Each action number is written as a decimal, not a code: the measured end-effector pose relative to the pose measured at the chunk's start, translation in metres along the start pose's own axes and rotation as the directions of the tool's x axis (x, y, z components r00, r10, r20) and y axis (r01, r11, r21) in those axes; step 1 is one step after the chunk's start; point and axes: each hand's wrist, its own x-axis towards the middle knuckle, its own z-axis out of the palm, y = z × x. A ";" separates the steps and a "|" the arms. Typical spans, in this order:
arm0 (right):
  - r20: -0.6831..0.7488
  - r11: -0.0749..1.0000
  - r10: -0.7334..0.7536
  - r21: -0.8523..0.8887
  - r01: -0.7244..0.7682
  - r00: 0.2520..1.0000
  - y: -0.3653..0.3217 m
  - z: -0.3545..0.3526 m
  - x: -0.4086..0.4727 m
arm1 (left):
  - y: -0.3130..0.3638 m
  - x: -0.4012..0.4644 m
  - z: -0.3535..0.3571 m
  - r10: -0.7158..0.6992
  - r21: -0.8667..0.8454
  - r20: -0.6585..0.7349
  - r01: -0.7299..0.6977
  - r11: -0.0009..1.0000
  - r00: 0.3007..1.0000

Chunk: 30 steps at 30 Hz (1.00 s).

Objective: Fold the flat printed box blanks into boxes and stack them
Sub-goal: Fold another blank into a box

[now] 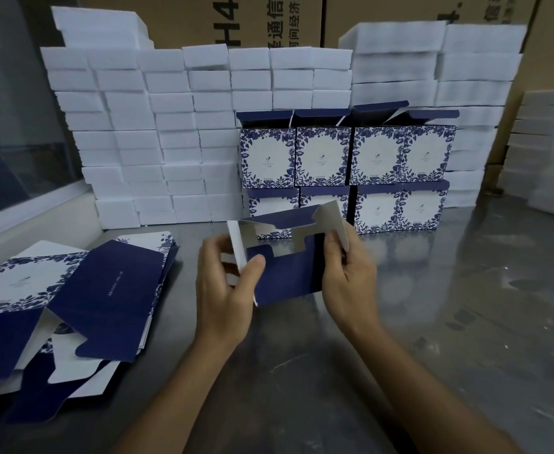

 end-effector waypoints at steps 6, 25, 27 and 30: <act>0.158 0.989 -0.112 -0.082 0.127 0.981 -0.001 0.002 -0.004 | 0.008 0.003 0.000 0.031 -0.072 -0.032 -0.033 0.997 0.999; -0.064 0.955 -0.212 -0.224 0.193 0.975 -0.005 0.004 -0.003 | 0.005 0.004 0.006 -0.084 -0.035 -0.099 0.081 0.996 0.992; -0.086 0.950 -0.230 -0.234 0.204 0.970 -0.005 0.003 -0.002 | 0.004 0.003 0.006 -0.084 -0.024 -0.094 0.082 0.996 0.992; -0.105 0.949 -0.250 -0.226 0.221 0.963 -0.004 0.002 0.001 | 0.003 0.003 0.006 -0.084 -0.017 -0.107 0.082 0.996 0.991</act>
